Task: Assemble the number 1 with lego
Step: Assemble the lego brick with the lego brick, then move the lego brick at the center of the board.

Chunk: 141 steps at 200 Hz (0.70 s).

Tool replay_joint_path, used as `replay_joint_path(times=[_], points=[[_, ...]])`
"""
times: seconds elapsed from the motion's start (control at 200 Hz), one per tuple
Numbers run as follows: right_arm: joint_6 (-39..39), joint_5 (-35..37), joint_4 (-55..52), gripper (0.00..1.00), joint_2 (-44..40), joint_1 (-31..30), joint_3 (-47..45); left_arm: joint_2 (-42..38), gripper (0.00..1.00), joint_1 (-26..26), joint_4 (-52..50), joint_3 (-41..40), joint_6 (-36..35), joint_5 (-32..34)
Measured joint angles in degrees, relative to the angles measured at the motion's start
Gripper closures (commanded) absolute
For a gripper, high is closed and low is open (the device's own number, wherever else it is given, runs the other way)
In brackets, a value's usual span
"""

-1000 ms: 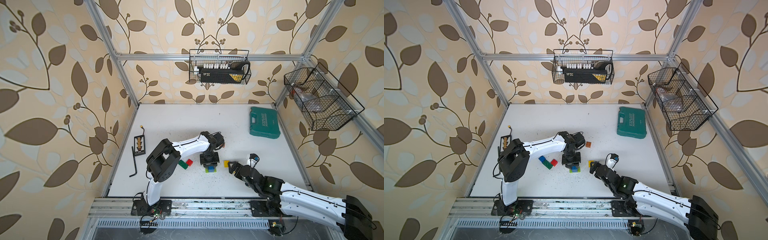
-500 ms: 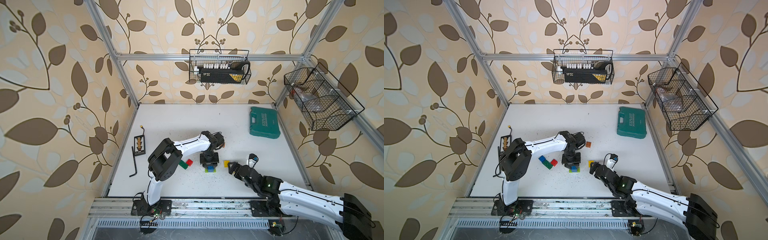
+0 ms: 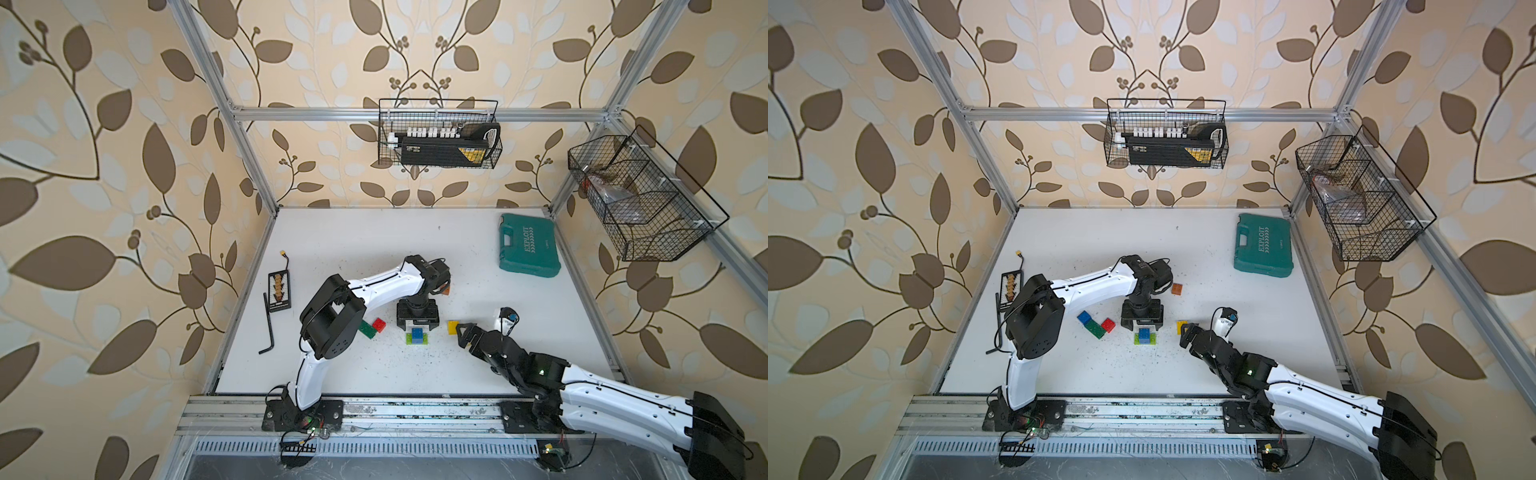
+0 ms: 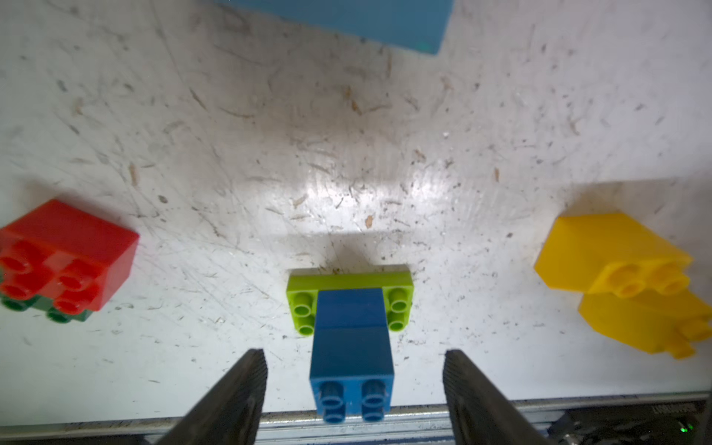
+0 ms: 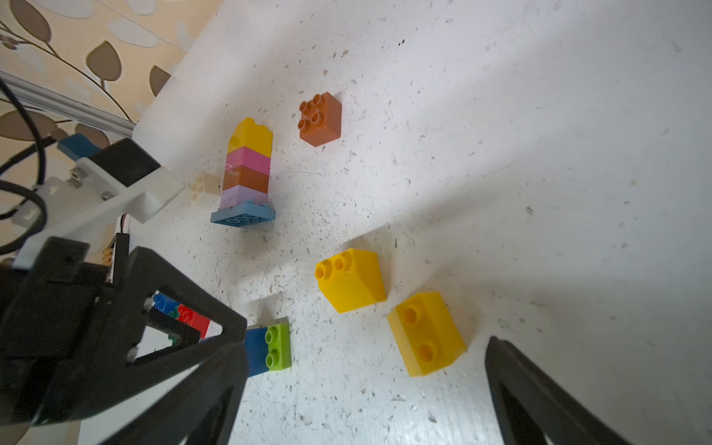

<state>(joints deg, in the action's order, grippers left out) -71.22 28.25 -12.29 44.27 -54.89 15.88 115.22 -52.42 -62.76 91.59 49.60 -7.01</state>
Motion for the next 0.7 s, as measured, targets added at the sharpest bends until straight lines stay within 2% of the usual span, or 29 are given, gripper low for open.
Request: replay_joint_path(times=[0.125, 0.295, 0.485, 0.615, 0.705], points=[[2.1, -1.51, -4.0, 0.01, -1.22, 1.29, 1.75, -6.34, 0.01, -0.02, 0.44, -2.19, 1.2, 1.79], [7.15, -5.33, -14.03, 0.01, -0.07, 8.28, 11.91, -23.65, 0.01, -0.02, 4.81, -14.71, 5.84, 5.01], [15.04, -16.94, -21.11, 0.08, 9.29, 21.55, 23.47, -41.79, 0.01, 0.0, 11.54, -32.7, 10.54, 10.1], [19.52, -24.13, -24.55, 0.16, 17.64, 23.08, 29.55, -49.64, 0.01, -0.02, 14.93, -41.42, 13.33, 13.86], [21.49, -27.45, -25.0, 0.17, 21.7, 21.94, 31.85, -52.98, 0.01, 0.0, 15.06, -44.74, 15.61, 16.39]])
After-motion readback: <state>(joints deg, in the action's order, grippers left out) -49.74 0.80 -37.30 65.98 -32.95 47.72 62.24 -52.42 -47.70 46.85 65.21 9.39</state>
